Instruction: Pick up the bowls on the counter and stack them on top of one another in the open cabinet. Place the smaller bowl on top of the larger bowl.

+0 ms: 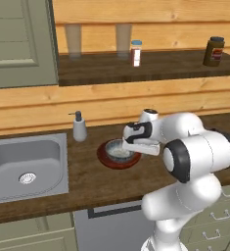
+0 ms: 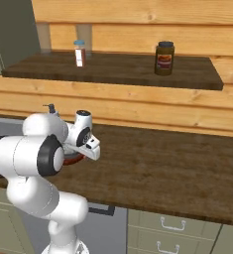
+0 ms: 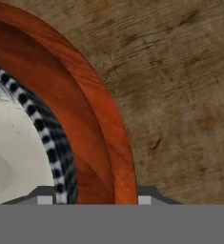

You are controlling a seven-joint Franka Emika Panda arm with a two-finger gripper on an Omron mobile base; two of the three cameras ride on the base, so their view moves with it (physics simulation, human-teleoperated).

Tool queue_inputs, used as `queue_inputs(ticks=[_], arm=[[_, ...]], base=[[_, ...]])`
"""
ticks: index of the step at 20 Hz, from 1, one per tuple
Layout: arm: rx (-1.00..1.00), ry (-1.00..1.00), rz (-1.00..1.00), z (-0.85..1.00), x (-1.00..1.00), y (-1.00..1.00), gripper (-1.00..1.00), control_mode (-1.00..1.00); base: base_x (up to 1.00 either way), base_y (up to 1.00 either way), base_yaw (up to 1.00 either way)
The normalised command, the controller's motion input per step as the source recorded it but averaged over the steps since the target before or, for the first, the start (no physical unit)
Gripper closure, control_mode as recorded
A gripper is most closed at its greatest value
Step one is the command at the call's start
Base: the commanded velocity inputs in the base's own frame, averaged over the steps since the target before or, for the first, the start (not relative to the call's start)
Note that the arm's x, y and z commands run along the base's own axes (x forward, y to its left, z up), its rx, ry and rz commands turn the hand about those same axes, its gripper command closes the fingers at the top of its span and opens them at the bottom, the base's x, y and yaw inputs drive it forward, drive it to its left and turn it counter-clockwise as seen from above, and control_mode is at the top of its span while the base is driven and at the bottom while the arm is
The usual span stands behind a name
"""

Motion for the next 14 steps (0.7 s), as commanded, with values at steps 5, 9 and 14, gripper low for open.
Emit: queue_inputs(ticks=[5, 9, 14], arm=[[0.03, -0.07, -0.13, 0.09, -0.41, -0.23, 1.0, -1.0], [0.1, -0.16, -0.22, 0.52, -0.68, -0.57, 1.0, -1.0], [0.21, -0.2, -0.27, 0.99, -0.81, -0.93, 1.0, -1.0]], base=[[0.0, 0.0, 0.0], [0.0, 0.0, 0.0], [0.0, 0.0, 0.0]])
